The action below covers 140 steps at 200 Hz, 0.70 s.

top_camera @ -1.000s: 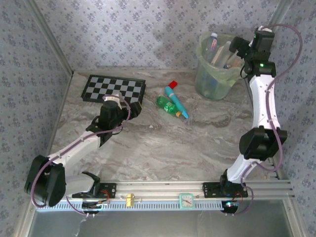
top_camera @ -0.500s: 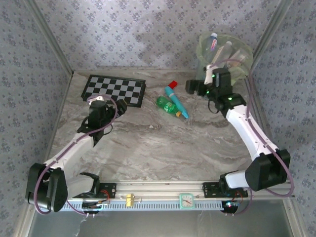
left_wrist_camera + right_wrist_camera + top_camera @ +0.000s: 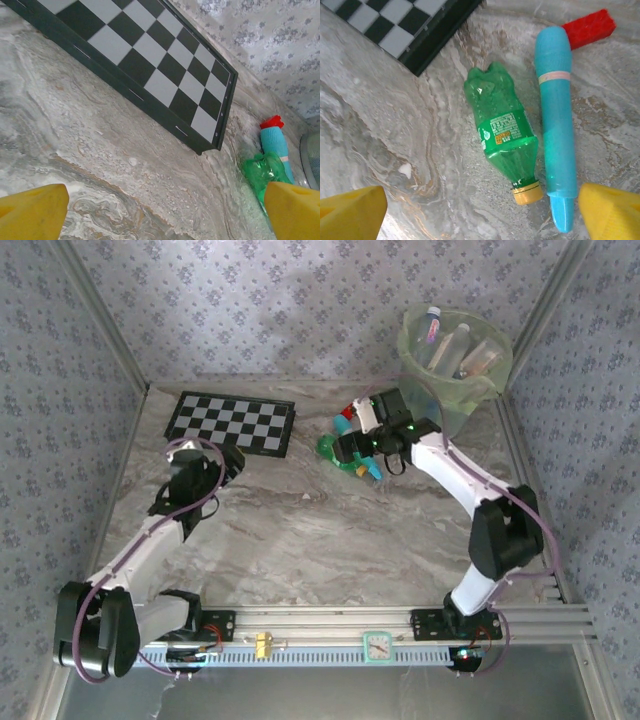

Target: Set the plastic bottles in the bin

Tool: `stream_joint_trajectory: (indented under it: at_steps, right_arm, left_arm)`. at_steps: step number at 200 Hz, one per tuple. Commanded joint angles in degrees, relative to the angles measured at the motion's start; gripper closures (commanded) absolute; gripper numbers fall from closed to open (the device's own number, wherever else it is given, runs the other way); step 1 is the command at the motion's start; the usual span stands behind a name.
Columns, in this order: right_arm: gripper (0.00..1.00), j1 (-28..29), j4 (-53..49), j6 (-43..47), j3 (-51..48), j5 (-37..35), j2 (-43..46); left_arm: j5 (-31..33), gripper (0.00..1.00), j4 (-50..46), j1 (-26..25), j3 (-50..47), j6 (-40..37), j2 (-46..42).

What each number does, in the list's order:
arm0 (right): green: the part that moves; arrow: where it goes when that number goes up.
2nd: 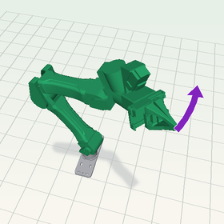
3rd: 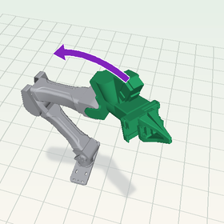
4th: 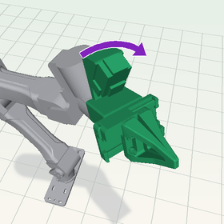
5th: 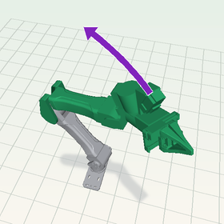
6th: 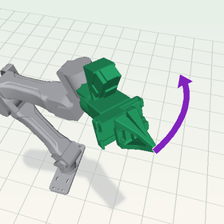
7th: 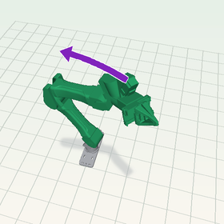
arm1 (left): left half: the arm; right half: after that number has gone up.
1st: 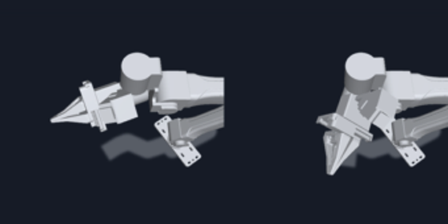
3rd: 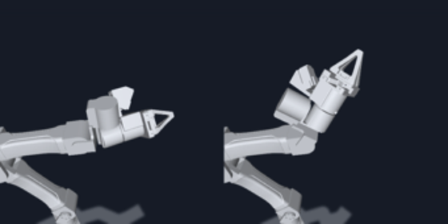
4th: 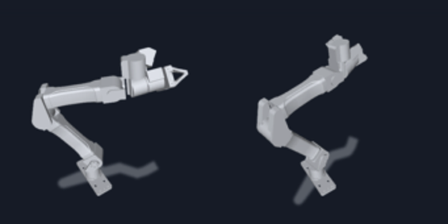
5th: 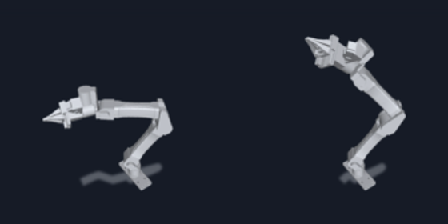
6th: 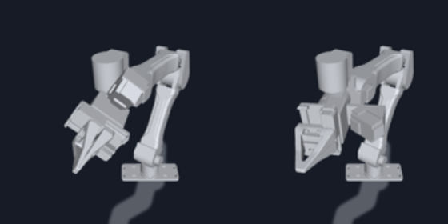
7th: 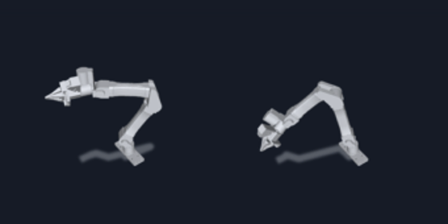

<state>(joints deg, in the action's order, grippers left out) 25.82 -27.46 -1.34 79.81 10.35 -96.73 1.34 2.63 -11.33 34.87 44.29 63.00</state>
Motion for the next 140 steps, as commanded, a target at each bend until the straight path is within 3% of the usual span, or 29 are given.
stream_joint_trajectory:
  at_steps: [1,69,108,140]
  right_arm:
    - [0.00,0.7,-5.8,3.7,6.1,-0.3,-5.4]
    - [0.00,4.1,-15.8,9.1,24.2,-10.7,-24.8]
    - [0.00,6.8,-19.8,13.3,31.2,-18.4,-31.9]
    - [0.00,8.6,-20.6,15.1,32.9,-20.4,-34.6]
  left_arm:
    - [-0.6,0.00,-1.5,1.9,-1.2,0.8,-1.9]
    - [-1.5,0.00,-1.7,4.3,-3.3,0.6,-3.1]
    - [-1.7,0.00,-1.1,4.7,-4.1,0.7,-3.2]
    - [-2.0,0.00,-0.7,4.8,-4.3,0.9,-2.9]
